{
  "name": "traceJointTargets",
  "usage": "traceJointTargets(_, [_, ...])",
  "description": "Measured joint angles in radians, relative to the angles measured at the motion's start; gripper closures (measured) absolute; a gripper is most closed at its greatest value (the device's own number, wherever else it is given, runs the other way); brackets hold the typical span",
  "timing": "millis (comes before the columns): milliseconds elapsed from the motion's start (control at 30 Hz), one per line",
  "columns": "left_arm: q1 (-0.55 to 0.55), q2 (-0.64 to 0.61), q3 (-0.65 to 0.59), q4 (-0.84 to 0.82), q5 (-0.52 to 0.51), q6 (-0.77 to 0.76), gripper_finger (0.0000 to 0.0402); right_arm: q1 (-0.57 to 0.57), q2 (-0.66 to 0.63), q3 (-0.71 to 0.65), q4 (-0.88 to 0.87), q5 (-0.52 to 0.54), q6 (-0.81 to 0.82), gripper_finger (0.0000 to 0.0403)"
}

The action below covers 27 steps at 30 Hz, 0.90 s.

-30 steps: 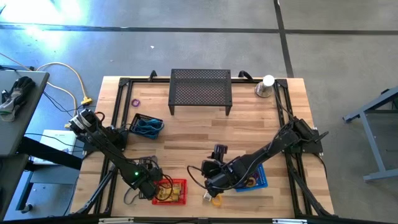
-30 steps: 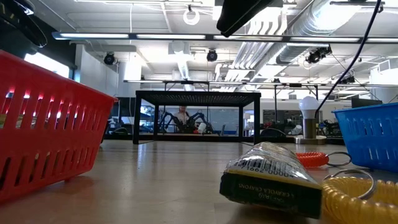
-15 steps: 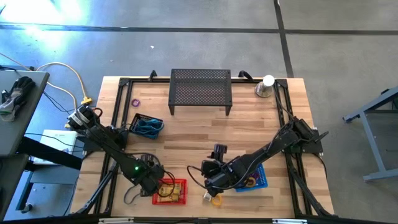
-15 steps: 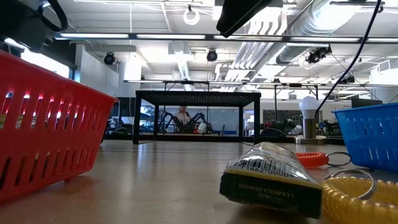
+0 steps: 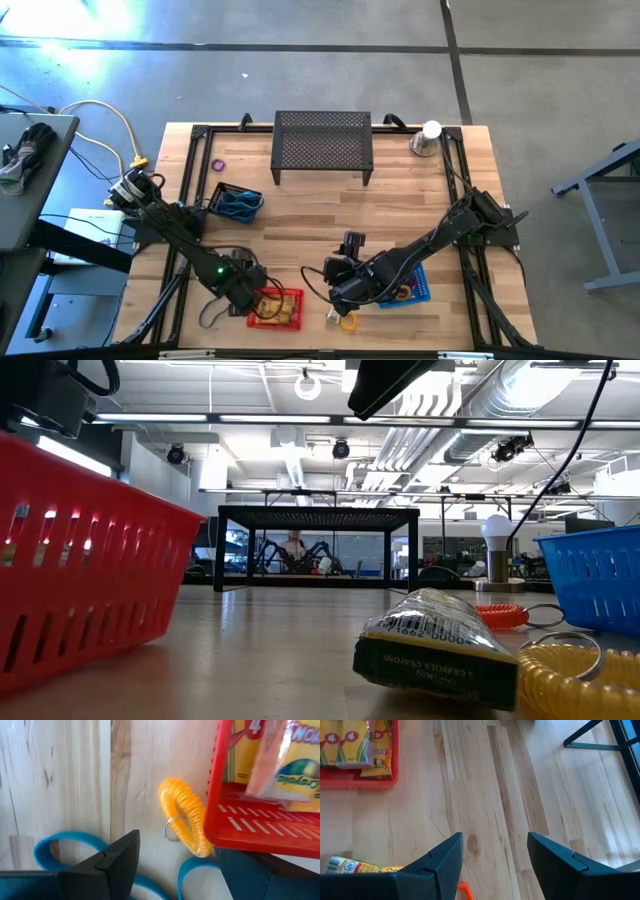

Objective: Pick & Place Office Desk Supplies
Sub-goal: Put the yellow spring keychain into the blue bin

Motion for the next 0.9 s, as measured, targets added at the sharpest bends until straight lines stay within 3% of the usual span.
traceJointTargets(433, [0.002,0.021,-0.001,0.017,-0.058,0.011,0.0158,0.000,0.000,0.000,0.001,0.000,0.000,0.0192])
traceJointTargets(900, [0.048,0.077,-0.002,0.019,-0.041,0.058,0.0158,0.001,0.000,0.000,0.007,0.000,0.001,0.0192])
